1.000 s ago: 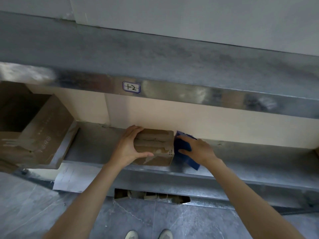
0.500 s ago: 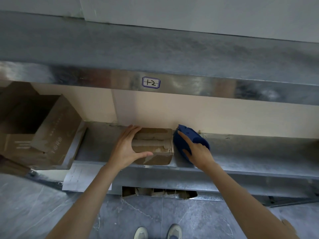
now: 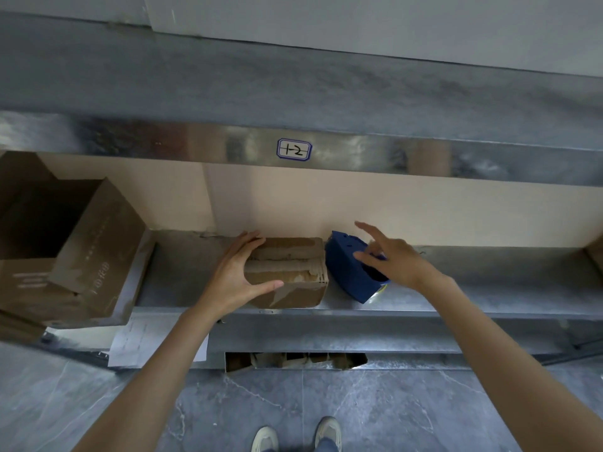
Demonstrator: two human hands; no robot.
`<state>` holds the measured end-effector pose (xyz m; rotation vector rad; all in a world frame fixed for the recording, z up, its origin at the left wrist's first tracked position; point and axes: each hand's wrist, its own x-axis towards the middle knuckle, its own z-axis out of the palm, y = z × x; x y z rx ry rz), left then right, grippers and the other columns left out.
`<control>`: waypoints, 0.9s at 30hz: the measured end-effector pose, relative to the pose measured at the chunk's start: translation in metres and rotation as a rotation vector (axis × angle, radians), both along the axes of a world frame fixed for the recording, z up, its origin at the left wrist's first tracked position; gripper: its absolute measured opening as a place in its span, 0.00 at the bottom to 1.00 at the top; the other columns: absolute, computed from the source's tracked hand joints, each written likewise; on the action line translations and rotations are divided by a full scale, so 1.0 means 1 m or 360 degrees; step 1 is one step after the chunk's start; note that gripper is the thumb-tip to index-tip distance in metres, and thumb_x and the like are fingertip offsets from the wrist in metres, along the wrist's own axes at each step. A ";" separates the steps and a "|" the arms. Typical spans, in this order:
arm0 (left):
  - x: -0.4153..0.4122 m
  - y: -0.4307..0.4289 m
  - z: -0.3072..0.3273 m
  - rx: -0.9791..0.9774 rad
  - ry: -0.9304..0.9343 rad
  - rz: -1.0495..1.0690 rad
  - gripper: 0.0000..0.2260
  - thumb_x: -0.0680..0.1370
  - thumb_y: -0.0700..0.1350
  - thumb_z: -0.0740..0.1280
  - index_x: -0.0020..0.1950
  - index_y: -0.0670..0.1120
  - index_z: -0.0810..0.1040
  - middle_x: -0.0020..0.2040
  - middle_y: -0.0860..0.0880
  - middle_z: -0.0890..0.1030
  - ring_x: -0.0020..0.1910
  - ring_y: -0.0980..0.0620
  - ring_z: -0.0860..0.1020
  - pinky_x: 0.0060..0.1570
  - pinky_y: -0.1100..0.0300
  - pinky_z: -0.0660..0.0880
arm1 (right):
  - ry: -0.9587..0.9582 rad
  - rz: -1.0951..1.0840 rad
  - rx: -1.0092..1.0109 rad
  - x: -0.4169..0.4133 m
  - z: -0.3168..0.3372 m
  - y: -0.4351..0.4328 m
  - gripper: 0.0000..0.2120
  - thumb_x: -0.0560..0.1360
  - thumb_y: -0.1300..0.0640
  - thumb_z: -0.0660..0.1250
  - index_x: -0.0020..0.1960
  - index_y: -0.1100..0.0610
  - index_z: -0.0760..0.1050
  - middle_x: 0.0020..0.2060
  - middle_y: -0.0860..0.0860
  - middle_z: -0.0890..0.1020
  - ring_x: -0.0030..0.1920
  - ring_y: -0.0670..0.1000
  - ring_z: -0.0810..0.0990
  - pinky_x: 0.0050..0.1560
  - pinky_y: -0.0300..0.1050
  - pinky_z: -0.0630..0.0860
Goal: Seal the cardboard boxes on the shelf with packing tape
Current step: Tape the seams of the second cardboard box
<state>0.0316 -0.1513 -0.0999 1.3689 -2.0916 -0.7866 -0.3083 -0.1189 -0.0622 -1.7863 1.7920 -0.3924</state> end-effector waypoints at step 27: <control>0.008 -0.013 -0.016 -0.0446 -0.0317 -0.0349 0.37 0.77 0.71 0.56 0.79 0.50 0.62 0.79 0.56 0.59 0.80 0.56 0.48 0.77 0.52 0.48 | 0.0320 0.0674 -0.0476 0.114 -0.033 -0.006 0.25 0.82 0.40 0.44 0.78 0.43 0.55 0.79 0.45 0.54 0.79 0.48 0.42 0.75 0.43 0.33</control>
